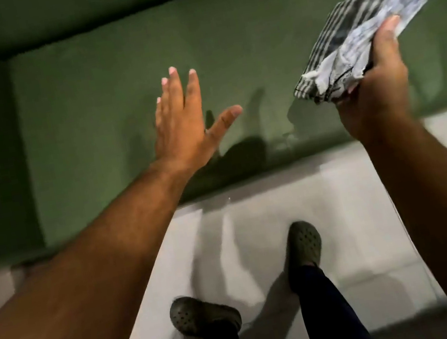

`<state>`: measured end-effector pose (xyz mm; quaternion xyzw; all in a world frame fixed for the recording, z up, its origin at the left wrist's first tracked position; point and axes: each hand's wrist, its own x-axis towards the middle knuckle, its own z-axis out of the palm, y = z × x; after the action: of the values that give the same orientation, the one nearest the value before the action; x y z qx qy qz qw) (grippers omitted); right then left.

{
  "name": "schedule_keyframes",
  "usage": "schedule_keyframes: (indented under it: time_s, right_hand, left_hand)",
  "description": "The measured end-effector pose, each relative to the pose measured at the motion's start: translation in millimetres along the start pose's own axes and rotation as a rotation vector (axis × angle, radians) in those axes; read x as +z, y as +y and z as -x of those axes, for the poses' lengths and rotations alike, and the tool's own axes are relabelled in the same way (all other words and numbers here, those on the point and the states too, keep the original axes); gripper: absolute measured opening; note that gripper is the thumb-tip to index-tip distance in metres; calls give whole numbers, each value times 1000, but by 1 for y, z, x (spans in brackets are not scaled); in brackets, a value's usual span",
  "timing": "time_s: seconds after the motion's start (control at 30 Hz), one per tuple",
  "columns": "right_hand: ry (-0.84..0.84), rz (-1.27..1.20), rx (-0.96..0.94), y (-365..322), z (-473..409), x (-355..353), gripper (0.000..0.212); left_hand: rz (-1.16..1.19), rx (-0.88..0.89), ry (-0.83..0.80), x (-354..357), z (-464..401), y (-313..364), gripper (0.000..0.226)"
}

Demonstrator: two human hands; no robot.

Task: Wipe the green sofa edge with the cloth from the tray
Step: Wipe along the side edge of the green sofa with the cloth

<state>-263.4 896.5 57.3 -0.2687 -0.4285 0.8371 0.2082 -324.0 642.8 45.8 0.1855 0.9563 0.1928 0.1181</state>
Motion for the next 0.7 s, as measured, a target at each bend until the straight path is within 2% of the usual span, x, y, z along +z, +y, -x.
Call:
schedule_keyframes:
  time_s: [0.17,0.37,0.53,0.7]
  right_hand:
    - [163,-14,10,-40,9,-151,52]
    - [441,-41,-7,-41,36,-285,43]
    - [676,-150,24,-21,30,-355,34]
    - [746,-212,64,12,-6,-391,41]
  left_hand:
    - [-72,216,-151,77,-49,142,88]
    - [-264,544,-347,177,-88,276,85]
    - [-449,825,-442,256,-125,371,85]
    - [-606,1013,-372,322,-176,449,86]
